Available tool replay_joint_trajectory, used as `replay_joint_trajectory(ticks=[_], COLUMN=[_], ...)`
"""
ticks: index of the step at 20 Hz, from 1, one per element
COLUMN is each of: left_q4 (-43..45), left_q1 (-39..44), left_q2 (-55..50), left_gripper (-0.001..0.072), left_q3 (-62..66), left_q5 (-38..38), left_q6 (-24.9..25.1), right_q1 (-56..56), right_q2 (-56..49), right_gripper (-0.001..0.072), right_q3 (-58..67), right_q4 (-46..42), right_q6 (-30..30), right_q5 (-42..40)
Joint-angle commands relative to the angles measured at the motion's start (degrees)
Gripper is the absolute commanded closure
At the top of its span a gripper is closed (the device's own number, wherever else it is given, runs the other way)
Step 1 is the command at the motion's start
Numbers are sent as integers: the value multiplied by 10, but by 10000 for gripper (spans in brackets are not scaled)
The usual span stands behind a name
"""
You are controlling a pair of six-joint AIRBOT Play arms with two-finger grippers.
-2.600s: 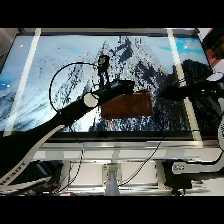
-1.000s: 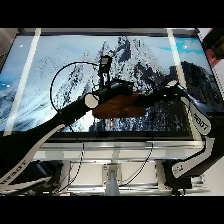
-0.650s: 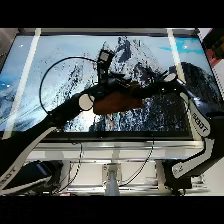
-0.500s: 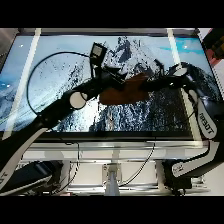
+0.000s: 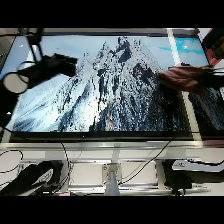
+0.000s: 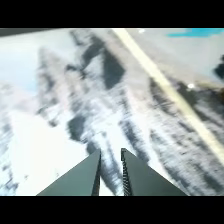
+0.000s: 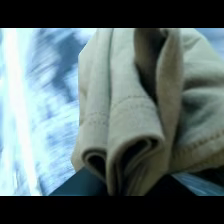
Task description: Fold the clothes and pants, and hang the long-sleeved shirts on hangers.
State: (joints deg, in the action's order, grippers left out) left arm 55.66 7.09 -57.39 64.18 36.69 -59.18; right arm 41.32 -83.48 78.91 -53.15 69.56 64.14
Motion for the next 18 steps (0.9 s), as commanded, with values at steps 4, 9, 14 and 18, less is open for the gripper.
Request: replay_joint_trajectory(ticks=[4, 9, 14, 18], left_q4=[1, -2, -2, -2], left_q1=[-173, -176, -176, -176], left_q2=[33, 33, 33, 33], left_gripper=[565, 564, 564, 564], left_q3=[0, 0, 0, 0], left_q5=[151, 151, 151, 151], left_q6=[0, 0, 0, 0], right_q1=[250, 305, 304, 304], right_q2=[19, 18, 18, 18], right_gripper=[700, 700, 33, 247], right_q3=[0, -1, -1, -1], right_q4=[-180, -319, -309, -252], right_q6=[183, 246, 245, 243], right_q5=[97, 157, 163, 163])
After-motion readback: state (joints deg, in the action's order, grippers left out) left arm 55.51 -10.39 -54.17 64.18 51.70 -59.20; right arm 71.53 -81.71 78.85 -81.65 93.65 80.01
